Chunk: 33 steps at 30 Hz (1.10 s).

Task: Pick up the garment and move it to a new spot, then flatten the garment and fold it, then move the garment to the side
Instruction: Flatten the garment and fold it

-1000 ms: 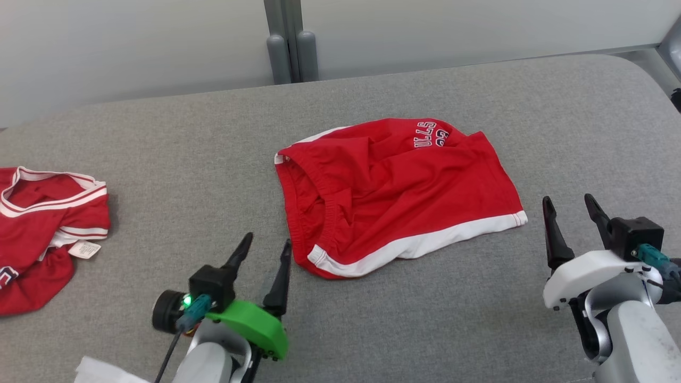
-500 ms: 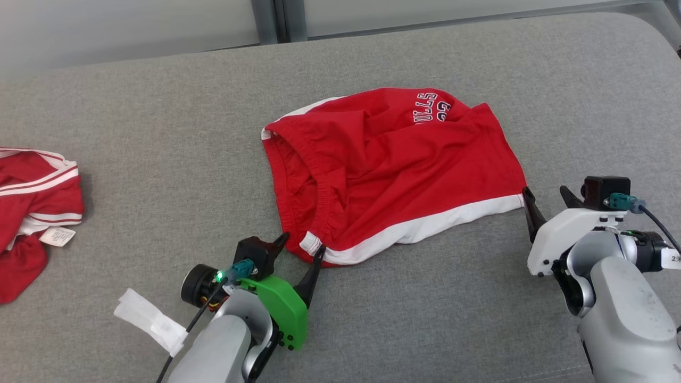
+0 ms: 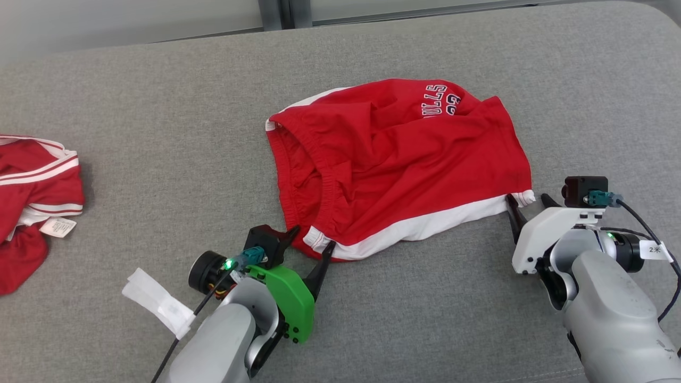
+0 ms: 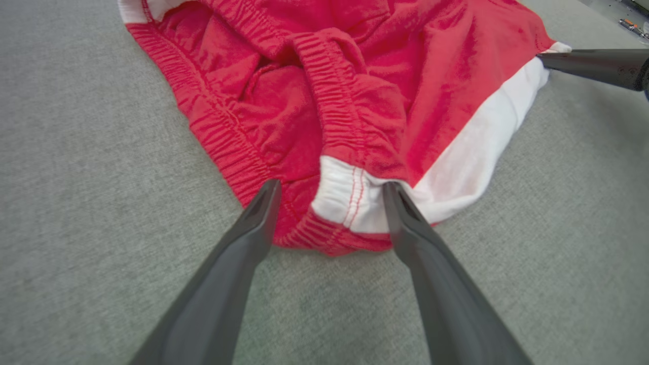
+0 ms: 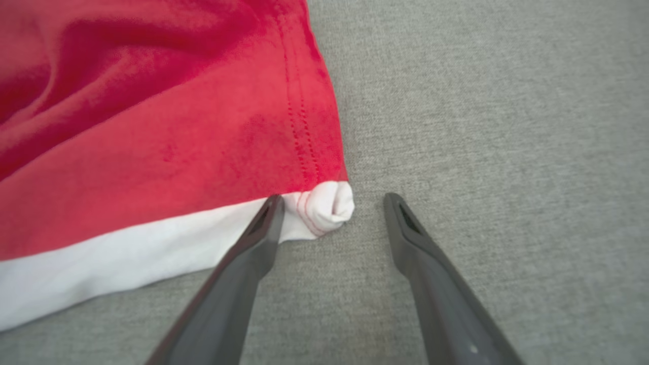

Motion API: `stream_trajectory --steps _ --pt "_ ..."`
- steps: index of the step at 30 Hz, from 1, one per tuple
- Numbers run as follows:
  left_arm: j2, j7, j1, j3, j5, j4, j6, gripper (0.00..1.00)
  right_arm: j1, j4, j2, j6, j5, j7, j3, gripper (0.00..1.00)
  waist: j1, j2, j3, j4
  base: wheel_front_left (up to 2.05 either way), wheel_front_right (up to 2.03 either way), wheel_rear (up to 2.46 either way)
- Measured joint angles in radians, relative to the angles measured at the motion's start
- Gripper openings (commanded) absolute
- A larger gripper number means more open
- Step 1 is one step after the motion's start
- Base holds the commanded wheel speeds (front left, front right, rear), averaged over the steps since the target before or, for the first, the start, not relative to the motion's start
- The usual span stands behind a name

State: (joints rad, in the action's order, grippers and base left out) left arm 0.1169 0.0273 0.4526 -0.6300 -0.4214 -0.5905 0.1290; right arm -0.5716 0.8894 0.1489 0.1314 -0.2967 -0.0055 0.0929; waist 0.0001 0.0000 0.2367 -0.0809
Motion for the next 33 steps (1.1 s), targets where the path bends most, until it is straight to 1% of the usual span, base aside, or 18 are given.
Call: stream_trajectory --steps 5,6,7,8,10,12,14,15,16,17,18,22,25,29,33 --pt "0.011 -0.030 0.004 -0.021 -0.011 0.034 0.000 1.00 -0.026 0.046 0.016 0.000 -0.024 -0.022 0.030 1.00 0.0000 0.0000 0.005 0.008 0.00 0.00 0.00" --pt "0.013 -0.037 0.005 -0.023 -0.013 0.041 0.000 0.96 -0.031 0.053 0.019 0.000 -0.031 -0.024 0.037 1.00 0.0000 0.0000 0.006 0.009 0.00 0.00 0.00" --pt "0.017 -0.043 0.005 -0.025 -0.014 0.047 0.000 0.87 -0.035 0.061 0.019 0.000 -0.039 -0.027 0.046 1.00 0.0000 0.0000 0.007 0.010 0.00 0.00 0.00" --pt "0.020 -0.049 0.005 -0.026 -0.014 0.056 0.000 0.81 -0.040 0.068 0.019 0.000 -0.046 -0.029 0.055 1.00 0.0000 0.0000 0.008 0.010 0.00 0.00 0.00" --pt "0.023 -0.054 0.005 -0.027 -0.015 0.072 -0.002 0.74 -0.049 0.080 0.020 0.000 -0.056 -0.029 0.070 1.00 0.0000 0.0000 0.011 0.011 0.00 0.00 0.00" --pt "0.025 -0.062 0.004 -0.028 -0.017 0.086 -0.005 0.60 -0.053 0.089 0.021 -0.001 -0.069 -0.031 0.083 1.00 0.0000 0.0000 0.013 0.012 0.00 0.00 0.00" --pt "0.029 -0.072 0.004 -0.029 -0.021 0.098 -0.006 0.49 -0.058 0.104 0.023 -0.001 -0.082 -0.031 0.097 1.00 0.0000 0.0000 0.015 0.013 0.00 0.00 0.00" --pt "0.031 -0.078 0.003 -0.030 -0.024 0.101 -0.006 0.46 -0.061 0.109 0.024 -0.001 -0.088 -0.031 0.103 1.00 0.0000 0.0000 0.017 0.014 0.00 0.00 0.00" --pt "0.031 -0.080 0.003 -0.032 -0.024 0.105 -0.006 0.36 -0.067 0.114 0.026 -0.001 -0.097 -0.027 0.110 1.00 0.0000 0.0000 0.019 0.014 0.00 0.00 0.00" --pt "0.031 -0.083 0.003 -0.035 -0.024 0.107 -0.006 0.02 -0.071 0.118 0.027 -0.001 -0.106 -0.022 0.118 0.42 0.0000 0.0000 0.020 0.015 0.00 0.00 0.00" --pt "0.033 -0.085 0.004 -0.040 -0.024 0.109 -0.006 0.00 -0.074 0.122 0.029 -0.001 -0.115 -0.021 0.124 0.00 0.0000 0.0000 0.022 0.016 0.00 0.00 0.00" --pt "0.033 -0.096 0.004 -0.049 -0.032 0.108 -0.006 0.00 -0.083 0.120 0.023 -0.001 -0.150 -0.011 0.156 0.00 0.0000 0.0000 0.026 0.015 0.00 0.00 0.00" --pt "0.032 -0.072 0.004 -0.044 -0.057 0.115 -0.006 0.00 -0.077 0.106 0.028 0.000 -0.191 -0.025 0.174 0.00 0.0000 0.0000 0.024 0.016 0.00 0.00 0.00" --pt "0.024 -0.007 0.002 -0.024 -0.098 0.149 -0.005 0.00 -0.053 0.062 0.044 0.000 -0.239 -0.064 0.188 0.00 0.0000 0.0000 0.015 0.018 0.00 0.00 0.00" --pt "0.005 0.060 0.000 -0.001 -0.187 0.207 -0.002 0.00 -0.015 -0.033 0.070 0.000 -0.294 -0.129 0.200 0.00 0.0000 0.0000 -0.002 0.019 0.00 0.00 0.00"
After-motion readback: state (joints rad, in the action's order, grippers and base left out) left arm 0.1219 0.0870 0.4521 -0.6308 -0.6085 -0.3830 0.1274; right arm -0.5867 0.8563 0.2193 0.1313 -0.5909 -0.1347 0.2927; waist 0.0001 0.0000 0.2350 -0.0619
